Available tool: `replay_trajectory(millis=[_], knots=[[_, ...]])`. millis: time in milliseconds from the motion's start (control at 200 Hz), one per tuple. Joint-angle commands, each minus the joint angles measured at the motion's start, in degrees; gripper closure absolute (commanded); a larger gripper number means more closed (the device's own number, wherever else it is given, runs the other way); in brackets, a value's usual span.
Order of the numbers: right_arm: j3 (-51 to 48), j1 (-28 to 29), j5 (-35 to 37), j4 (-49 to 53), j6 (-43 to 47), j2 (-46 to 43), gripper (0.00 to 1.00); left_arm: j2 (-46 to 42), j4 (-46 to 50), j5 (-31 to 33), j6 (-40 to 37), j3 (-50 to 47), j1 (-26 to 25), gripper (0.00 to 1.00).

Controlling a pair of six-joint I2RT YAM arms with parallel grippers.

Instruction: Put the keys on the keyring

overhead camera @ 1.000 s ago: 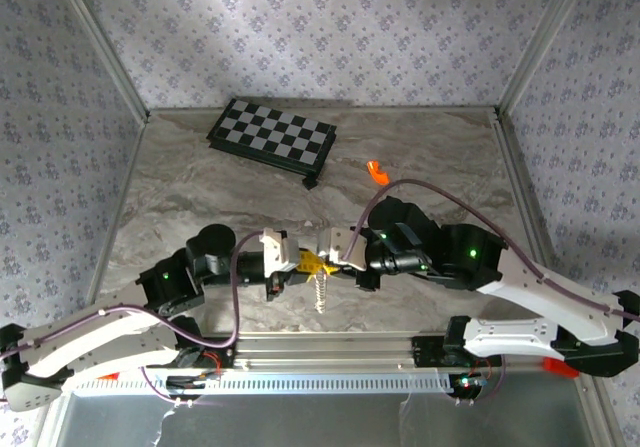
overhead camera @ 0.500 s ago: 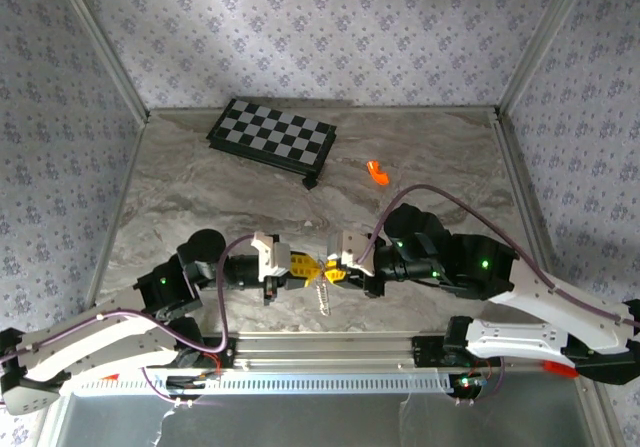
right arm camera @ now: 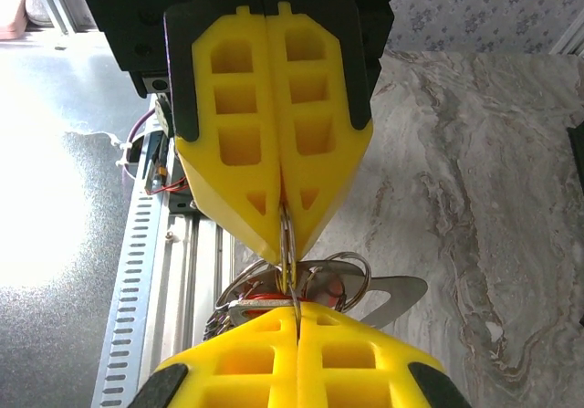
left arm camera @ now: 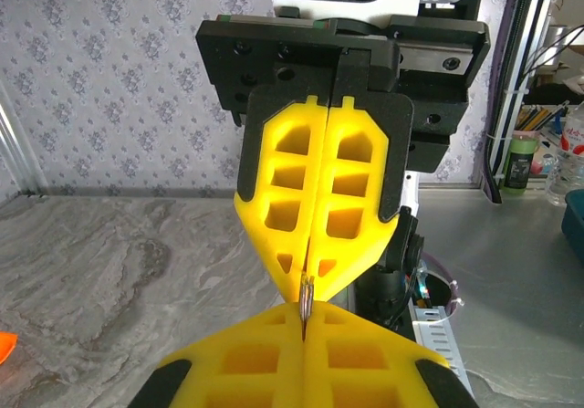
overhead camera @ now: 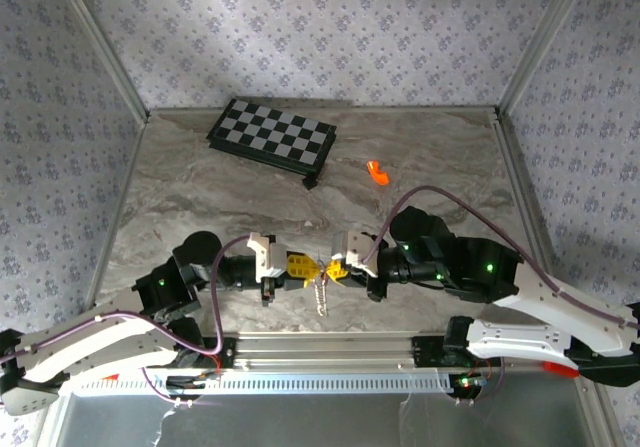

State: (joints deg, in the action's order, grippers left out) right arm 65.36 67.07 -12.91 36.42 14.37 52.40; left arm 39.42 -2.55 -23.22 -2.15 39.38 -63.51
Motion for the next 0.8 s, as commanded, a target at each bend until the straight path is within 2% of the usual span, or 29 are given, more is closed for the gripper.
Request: replay_trajectory(millis=[0, 175, 390, 625, 795], knots=[[-0.1, 0.2, -0.2, 1.6, -0.6, 0.7, 1.0, -1.4, -5.0, -1.6, 1.0, 0.0, -0.5, 1.0], [1.9, 0.2, 0.3, 5.2, -0.5, 4.0, 1.0, -1.7, -7.2, -1.7, 1.1, -1.0, -0.5, 1.0], [1.6, 0.2, 0.3, 3.2, 0.0, 4.0, 1.0, -1.1, -10.9, -2.9, 2.8, -2.5, -0.5, 1.0], [-1.3, 0.3, 0.7, -3.4, -1.2, -3.2, 0.71, -0.8, -15.3, -2.5, 4.8, -4.0, -0.6, 1.0], [-3.6, 0.2, 0.7, -8.1, -2.6, -8.4, 0.58, -0.6, -19.8, -2.0, 7.0, -5.5, -0.5, 1.0]])
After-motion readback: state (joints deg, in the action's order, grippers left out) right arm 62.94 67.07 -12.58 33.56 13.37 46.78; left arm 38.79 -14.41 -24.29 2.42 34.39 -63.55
